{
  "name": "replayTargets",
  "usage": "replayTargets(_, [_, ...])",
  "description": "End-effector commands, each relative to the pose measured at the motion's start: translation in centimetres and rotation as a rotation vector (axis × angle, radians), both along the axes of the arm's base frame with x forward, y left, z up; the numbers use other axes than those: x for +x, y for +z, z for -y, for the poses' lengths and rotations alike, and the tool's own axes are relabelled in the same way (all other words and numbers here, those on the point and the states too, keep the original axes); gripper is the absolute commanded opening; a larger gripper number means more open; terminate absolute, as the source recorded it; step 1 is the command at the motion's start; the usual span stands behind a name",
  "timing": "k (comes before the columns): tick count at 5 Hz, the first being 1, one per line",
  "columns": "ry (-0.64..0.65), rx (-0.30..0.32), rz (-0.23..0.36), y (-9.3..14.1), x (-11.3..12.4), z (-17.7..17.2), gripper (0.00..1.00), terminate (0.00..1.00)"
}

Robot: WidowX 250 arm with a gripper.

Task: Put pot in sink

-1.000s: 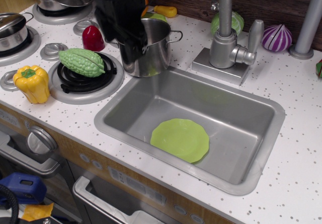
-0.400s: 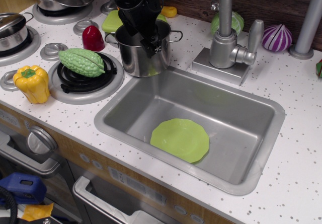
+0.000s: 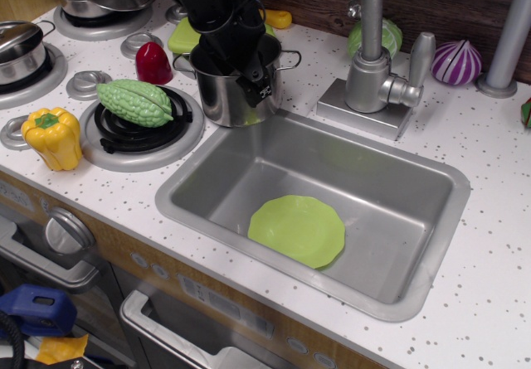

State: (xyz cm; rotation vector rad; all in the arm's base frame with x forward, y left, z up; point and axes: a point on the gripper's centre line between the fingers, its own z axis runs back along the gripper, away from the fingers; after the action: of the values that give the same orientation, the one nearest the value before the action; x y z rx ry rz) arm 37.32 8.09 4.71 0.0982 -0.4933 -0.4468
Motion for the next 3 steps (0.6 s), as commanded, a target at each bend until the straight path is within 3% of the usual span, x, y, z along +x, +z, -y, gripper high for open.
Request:
replayTargets(1, [0.016,0.008,0.031,1.0,0.3,-0.2,0.00,0.00])
replayTargets(2, [-0.004,0.018,0.033,1.4,0.8,-0.3,0.00,0.00])
replayTargets(3, [-0.025,0.041,0.020,3.6,1.8,0.6,0.00,0.00])
